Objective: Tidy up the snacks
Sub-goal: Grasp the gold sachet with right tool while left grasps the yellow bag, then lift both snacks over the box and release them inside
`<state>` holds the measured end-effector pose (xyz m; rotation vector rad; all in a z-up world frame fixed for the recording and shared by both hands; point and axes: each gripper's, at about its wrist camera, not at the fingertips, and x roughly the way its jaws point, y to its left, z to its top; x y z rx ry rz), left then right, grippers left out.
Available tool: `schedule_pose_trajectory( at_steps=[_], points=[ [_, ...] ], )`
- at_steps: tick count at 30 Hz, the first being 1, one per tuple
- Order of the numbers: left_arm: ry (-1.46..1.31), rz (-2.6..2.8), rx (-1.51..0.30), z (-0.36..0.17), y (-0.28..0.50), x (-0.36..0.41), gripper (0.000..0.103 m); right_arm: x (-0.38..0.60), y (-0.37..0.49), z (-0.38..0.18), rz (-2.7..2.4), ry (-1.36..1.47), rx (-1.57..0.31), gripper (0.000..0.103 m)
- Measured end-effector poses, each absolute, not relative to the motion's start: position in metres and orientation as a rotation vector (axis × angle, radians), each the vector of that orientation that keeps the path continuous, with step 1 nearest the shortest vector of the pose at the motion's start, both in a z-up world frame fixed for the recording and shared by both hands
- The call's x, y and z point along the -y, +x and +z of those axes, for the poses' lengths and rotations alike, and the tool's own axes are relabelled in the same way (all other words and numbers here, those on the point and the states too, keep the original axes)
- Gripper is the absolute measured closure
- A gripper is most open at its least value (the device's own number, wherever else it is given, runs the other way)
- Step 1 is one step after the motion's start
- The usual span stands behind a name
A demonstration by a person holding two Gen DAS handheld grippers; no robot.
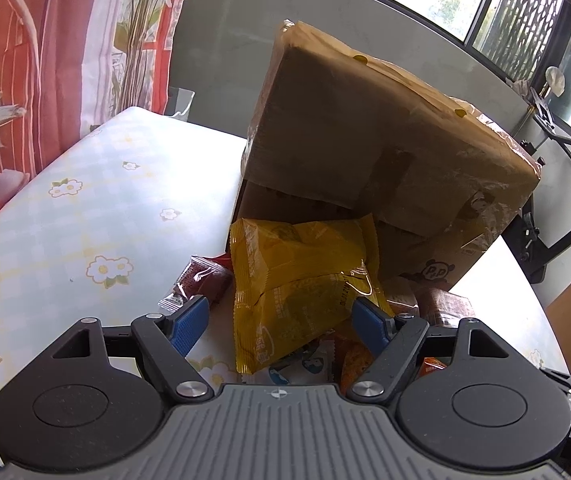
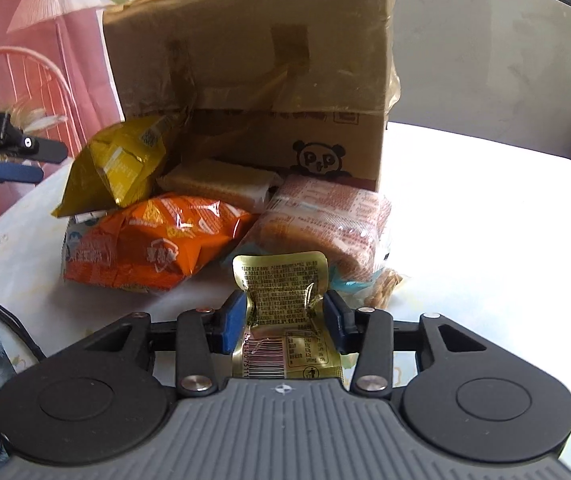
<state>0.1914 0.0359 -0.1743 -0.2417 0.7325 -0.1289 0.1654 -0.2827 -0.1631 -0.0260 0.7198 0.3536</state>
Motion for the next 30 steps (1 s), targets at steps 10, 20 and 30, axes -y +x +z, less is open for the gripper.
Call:
schedule_pose_trajectory(
  at_steps=[10,20,30],
  points=[
    [-0.199,-0.143,-0.742,-0.171,0.226,-0.016,0.022,0.292,0.168,-0.138,0.354,0.019,-0.622,0.059],
    [-0.128,-0.158,-0.772,-0.191,0.244,0.004,0.02,0.302,0.165,-0.134,0.335,0.053,-0.59,0.059],
    [-0.157,-0.154,-0.667,-0.139,0.214,-0.022,0.027,0.309,0.172,-0.106,0.343,0.066,-0.495,0.059]
  ],
)
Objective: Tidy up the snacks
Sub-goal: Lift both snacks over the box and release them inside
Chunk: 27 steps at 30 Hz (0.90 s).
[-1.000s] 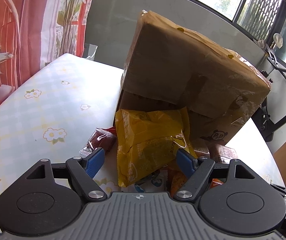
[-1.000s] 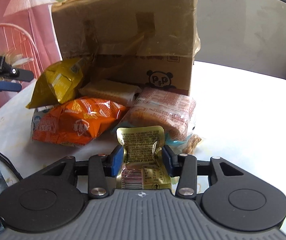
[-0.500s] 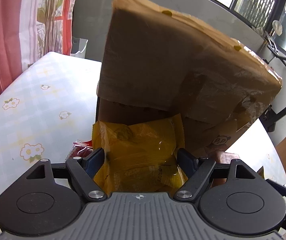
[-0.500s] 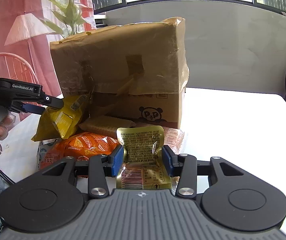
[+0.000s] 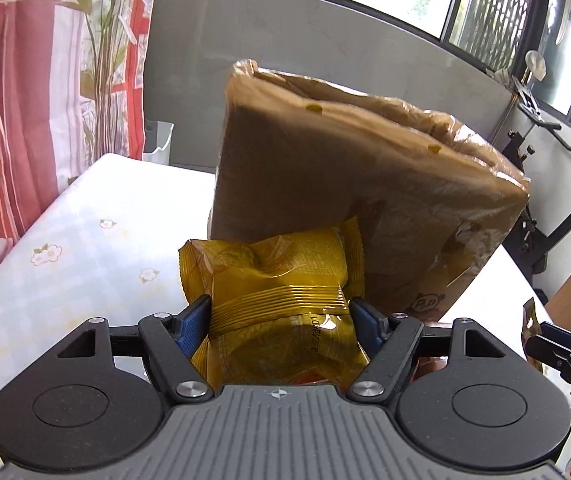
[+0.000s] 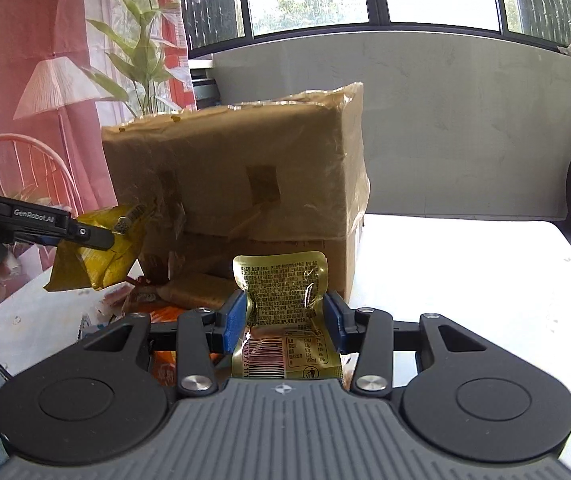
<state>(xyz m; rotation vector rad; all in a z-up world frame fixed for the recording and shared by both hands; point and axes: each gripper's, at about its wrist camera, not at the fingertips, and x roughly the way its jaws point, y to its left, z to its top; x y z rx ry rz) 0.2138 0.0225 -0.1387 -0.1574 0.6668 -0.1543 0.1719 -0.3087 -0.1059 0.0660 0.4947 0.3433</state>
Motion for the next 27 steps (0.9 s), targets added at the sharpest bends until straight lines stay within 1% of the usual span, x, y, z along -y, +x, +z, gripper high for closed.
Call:
schedule_pose_trajectory(
  at_steps=[4,8,12,15,20,25,27],
  points=[
    [-0.164,-0.157,-0.587,-0.103,0.201,-0.032,0.027,0.31,0.179,-0.079,0.356,0.068,-0.416,0.059],
    [-0.106,-0.179,-0.489,-0.059,0.199,-0.029,0.027,0.308,0.189,-0.046,0.391,0.041,-0.318,0.059],
    [-0.093,-0.205,-0.403,-0.024,0.213,-0.022,0.026,0.303,0.212,-0.015,0.432,0.002,-0.235,0.059],
    [-0.056,-0.231,-0.36,-0.009,0.235,-0.004,0.026,0.292,0.239,-0.002,0.455,-0.04,-0.202,0.059],
    [0.021,-0.211,-0.38,-0.009,0.3,0.03,0.025,0.271,0.295,0.0,0.468,-0.043,-0.215,0.059],
    [0.022,-0.162,-0.418,-0.026,0.348,0.054,0.024,0.255,0.338,-0.019,0.402,0.022,-0.304,0.059],
    [0.036,-0.152,-0.443,-0.036,0.362,0.059,0.02,0.254,0.349,-0.03,0.369,0.066,-0.348,0.058]
  ],
)
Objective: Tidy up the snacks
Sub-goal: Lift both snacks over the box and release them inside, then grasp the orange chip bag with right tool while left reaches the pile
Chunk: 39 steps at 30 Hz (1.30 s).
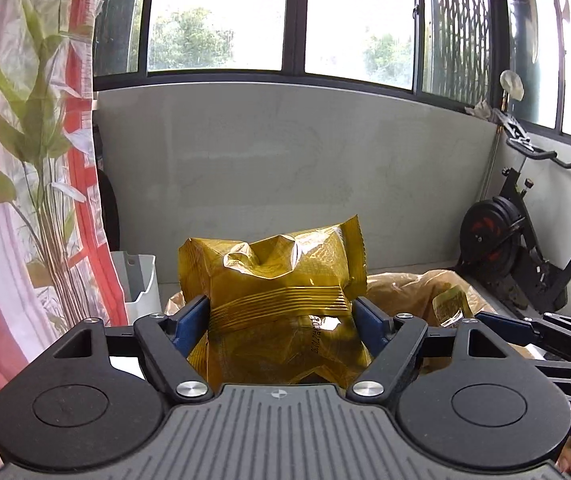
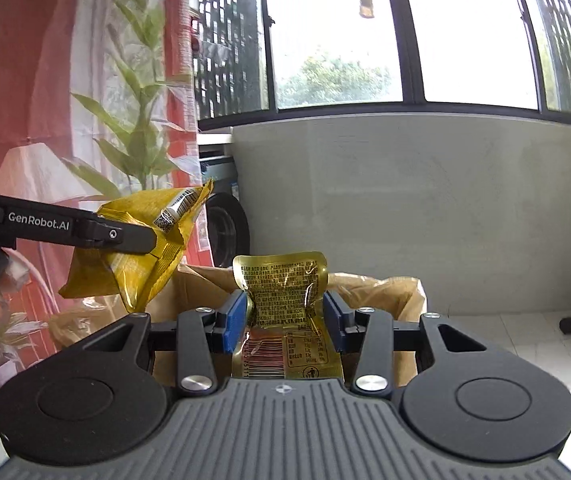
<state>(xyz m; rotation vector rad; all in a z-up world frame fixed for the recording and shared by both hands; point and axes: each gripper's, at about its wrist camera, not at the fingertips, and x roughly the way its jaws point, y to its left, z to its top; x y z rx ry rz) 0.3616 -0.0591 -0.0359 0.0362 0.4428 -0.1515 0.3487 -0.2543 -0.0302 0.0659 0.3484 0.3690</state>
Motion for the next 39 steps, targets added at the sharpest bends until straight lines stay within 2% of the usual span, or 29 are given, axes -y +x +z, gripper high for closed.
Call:
schedule_pose_trajectory(
  at_steps=[3,5,10,17,25,32,39],
  points=[
    [0.024,-0.132,-0.515,-0.048,0.377,0.06,0.018,0.253,0.356,-0.043,0.33,0.086,-0.398,0.054],
    [-0.003,-0.131,-0.546,-0.054,0.381,0.055,0.018,0.255,0.356,-0.047,0.336,0.094,-0.42,0.048],
    [-0.024,-0.159,-0.551,-0.063,0.375,0.043,0.016,0.262,0.345,-0.043,0.328,0.128,-0.402,0.045],
    [-0.031,-0.198,-0.549,-0.052,0.358,0.033,0.016,0.262,0.318,-0.034,0.338,0.134,-0.368,0.045],
    [-0.041,-0.221,-0.508,-0.038,0.3,0.003,0.016,0.259,0.267,-0.038,0.327,0.148,-0.326,0.045],
    [-0.005,-0.181,-0.484,-0.057,0.247,-0.014,0.016,0.249,0.229,-0.058,0.31,0.18,-0.352,0.045],
    [-0.098,-0.162,-0.561,-0.091,0.227,-0.032,0.017,0.22,0.21,-0.093,0.359,0.162,-0.468,0.041]
  ],
)
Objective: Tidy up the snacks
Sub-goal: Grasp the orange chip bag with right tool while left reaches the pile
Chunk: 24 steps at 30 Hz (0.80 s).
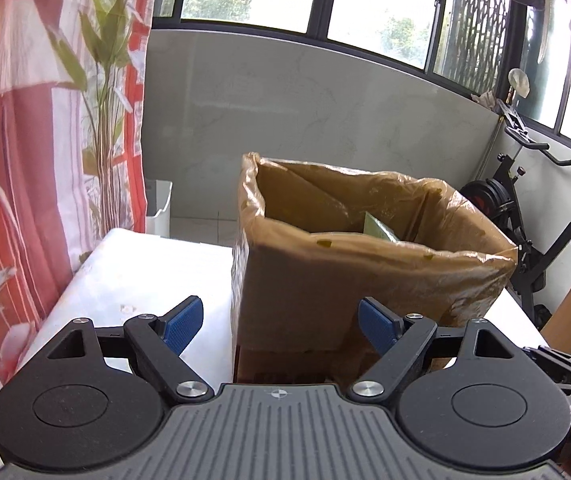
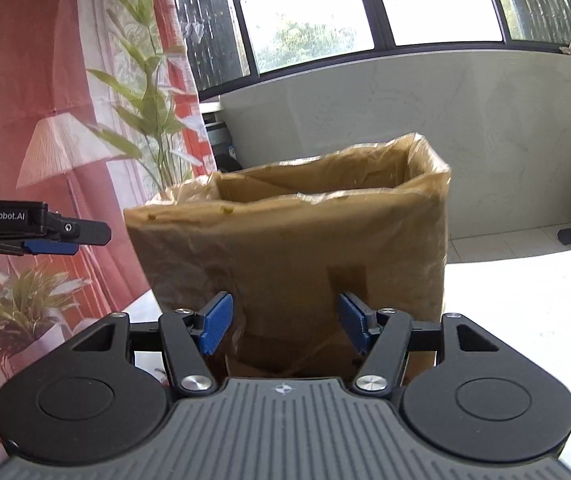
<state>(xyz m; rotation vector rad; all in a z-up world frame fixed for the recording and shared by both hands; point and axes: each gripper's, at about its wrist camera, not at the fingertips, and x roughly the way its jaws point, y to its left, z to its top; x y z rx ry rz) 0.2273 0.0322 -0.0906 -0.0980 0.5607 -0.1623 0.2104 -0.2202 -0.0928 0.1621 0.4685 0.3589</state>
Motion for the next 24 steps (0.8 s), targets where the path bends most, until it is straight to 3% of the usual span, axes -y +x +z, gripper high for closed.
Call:
schedule_pose_trajectory(
  at_steps=[12,19,24],
  points=[
    [-0.144,-0.125,-0.665,-0.15,0.208,-0.05,0.018,0.19,0.217,-0.148,0.372,0.185,-0.765,0.024],
    [-0.164,-0.138,-0.716,-0.171,0.203,-0.053,0.023,0.189,0.215,-0.17,0.334,0.205,-0.847,0.01],
    [-0.162,-0.147,-0.722,-0.177,0.199,-0.053,0.023,0.19,0.213,-0.174,0.336,0.222,-0.831,0.008]
  ],
)
